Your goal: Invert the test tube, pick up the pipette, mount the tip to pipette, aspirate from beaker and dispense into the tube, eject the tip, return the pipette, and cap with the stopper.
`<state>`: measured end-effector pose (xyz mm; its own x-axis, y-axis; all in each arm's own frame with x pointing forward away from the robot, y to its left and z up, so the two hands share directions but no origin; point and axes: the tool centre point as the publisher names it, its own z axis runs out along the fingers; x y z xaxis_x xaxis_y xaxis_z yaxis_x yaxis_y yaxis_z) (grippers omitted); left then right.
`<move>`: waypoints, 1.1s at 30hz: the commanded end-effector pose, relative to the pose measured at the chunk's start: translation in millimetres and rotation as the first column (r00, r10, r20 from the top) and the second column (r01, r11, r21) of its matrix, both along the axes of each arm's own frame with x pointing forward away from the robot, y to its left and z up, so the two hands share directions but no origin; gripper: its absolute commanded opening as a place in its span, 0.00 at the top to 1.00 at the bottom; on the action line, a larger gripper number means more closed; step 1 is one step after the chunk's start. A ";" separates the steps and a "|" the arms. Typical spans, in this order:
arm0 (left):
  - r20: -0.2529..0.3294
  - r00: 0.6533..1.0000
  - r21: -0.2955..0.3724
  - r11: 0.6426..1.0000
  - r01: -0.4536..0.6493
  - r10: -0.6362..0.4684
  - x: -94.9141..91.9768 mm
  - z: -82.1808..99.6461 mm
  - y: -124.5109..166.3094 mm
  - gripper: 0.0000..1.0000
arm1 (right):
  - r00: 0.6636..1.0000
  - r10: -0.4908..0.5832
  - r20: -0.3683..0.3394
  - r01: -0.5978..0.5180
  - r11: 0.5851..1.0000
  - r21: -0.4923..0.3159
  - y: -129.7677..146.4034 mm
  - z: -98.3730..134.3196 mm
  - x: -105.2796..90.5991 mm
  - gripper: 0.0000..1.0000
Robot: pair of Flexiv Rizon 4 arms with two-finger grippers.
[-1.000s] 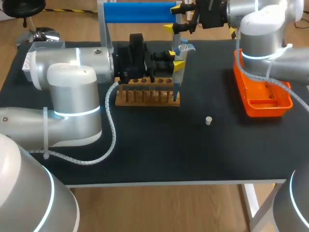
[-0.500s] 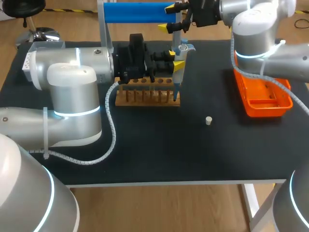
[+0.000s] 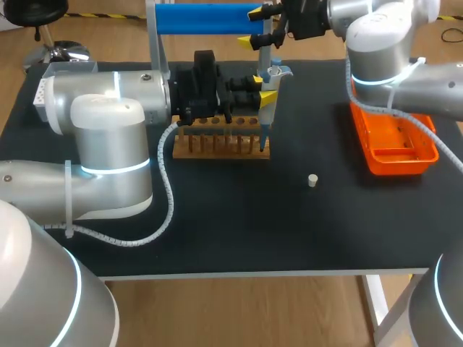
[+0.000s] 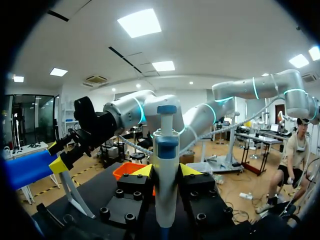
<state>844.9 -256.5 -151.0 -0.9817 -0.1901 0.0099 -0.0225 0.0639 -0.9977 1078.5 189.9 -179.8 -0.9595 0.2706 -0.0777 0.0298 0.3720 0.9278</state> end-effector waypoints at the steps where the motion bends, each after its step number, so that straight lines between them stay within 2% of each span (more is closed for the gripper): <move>1: 0.001 1.000 -0.002 1.000 -0.004 0.004 -0.5 -0.8 -1.6 1.00 | 1.000 0.007 -0.004 -0.007 1.000 -0.005 -1.1 0.9 3.1 0.00; 33: 0.001 1.000 -0.002 1.000 -0.004 0.004 -0.5 -0.8 -1.6 1.00 | 1.000 0.014 -0.004 -0.014 1.000 0.002 -2.4 2.0 1.8 0.00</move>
<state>844.9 -256.5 -151.0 -0.9817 -0.1901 0.0099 -0.0225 0.0639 -0.9977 1079.9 188.8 -178.8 -0.9622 0.2614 -0.0763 0.0262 0.3679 0.9295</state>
